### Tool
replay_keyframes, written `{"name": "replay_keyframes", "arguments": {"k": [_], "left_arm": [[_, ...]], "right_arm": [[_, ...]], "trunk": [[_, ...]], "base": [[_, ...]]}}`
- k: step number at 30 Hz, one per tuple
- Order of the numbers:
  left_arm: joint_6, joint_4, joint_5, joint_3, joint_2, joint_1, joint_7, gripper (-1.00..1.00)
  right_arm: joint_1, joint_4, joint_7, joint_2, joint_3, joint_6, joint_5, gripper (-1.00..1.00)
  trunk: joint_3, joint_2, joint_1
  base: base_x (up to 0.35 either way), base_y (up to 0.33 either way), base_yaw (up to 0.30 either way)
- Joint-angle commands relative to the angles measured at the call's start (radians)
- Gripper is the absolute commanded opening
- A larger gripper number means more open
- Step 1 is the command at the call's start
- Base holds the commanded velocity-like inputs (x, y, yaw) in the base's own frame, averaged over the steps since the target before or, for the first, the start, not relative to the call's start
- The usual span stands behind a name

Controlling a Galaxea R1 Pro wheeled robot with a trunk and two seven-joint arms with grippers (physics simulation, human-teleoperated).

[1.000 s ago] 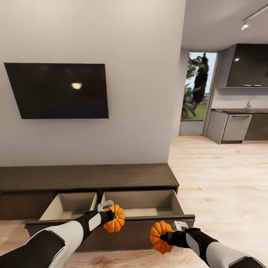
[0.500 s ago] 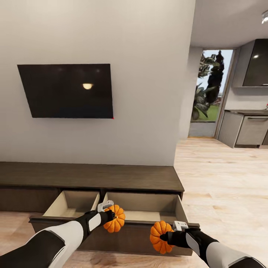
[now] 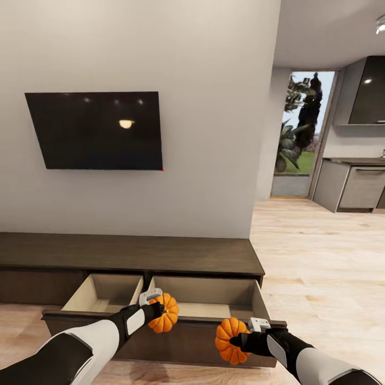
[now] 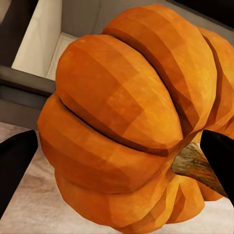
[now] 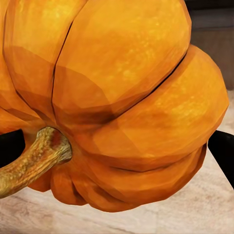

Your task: Place each of the two pumpkins and all three candles from the living room inside a cabinet in the living room (use any cabinet), then make sure every cabinet is closed, and position the cauldron so it is next to a table in the living room.

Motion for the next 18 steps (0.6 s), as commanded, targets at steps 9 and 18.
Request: {"name": "replay_keyframes", "arguments": {"k": [9, 18], "left_arm": [[0.082, -0.036, 0.007, -0.007, 0.012, -0.001, -0.009, -1.00], [0.289, -0.110, 0.008, -0.005, 0.021, -0.004, 0.001, -1.00]], "right_arm": [[-0.003, -0.005, 0.004, -0.005, -0.001, 0.071, -0.012, -1.00], [-0.015, -0.218, 0.009, -0.007, -0.008, 0.307, -0.017, -1.00]], "trunk": [[-0.001, -0.001, 0.000], [-0.001, -0.001, 0.000]], "base": [[0.000, 0.000, 0.000], [0.000, 0.000, 0.000]]}}
